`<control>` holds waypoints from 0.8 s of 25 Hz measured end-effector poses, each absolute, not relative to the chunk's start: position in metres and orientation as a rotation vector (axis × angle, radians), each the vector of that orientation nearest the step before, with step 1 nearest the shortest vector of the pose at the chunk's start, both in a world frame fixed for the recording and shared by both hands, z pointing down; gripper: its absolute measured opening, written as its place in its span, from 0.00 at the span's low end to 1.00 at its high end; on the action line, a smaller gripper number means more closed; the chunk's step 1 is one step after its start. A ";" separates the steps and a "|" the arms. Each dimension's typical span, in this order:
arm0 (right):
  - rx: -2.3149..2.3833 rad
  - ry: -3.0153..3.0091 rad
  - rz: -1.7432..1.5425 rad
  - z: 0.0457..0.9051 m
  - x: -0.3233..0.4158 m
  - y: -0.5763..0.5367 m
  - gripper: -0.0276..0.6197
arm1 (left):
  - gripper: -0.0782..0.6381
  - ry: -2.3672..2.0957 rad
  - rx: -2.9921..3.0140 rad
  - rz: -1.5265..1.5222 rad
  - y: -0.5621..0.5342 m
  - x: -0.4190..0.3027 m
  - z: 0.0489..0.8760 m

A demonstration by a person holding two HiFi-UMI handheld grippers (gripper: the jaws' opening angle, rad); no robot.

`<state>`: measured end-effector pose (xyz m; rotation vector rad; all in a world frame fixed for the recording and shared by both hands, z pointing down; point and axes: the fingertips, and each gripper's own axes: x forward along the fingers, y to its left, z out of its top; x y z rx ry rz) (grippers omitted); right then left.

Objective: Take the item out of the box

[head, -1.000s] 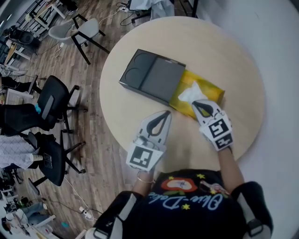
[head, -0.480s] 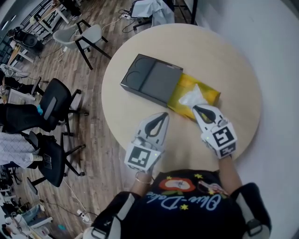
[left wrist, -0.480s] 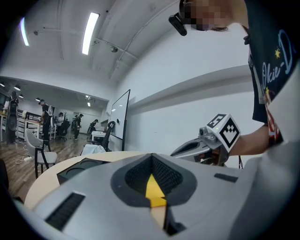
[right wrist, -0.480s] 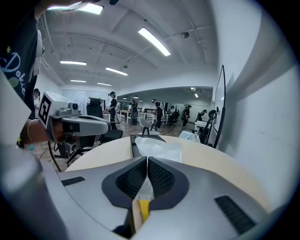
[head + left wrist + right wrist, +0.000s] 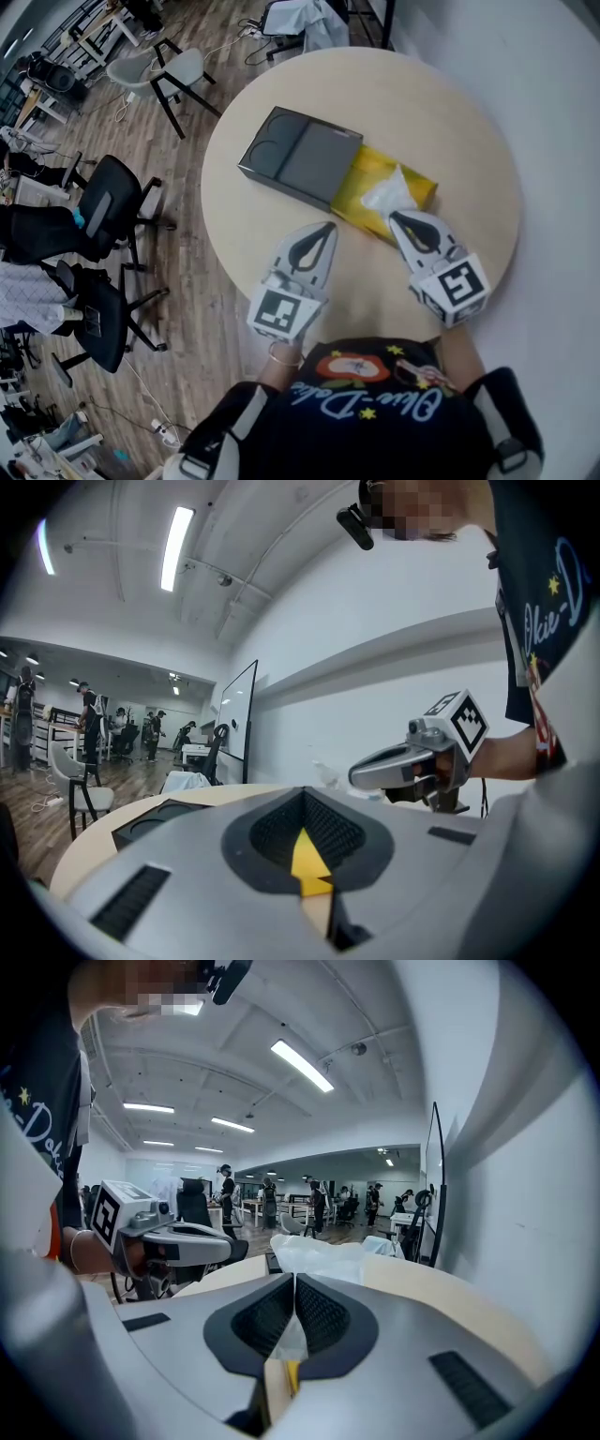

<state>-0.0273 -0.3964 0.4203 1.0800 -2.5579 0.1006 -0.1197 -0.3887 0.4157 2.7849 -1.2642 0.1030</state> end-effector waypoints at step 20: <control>1.070 -2.568 0.100 0.417 -0.029 -0.399 0.05 | 0.10 -1.251 2.777 0.098 -0.394 -0.119 0.420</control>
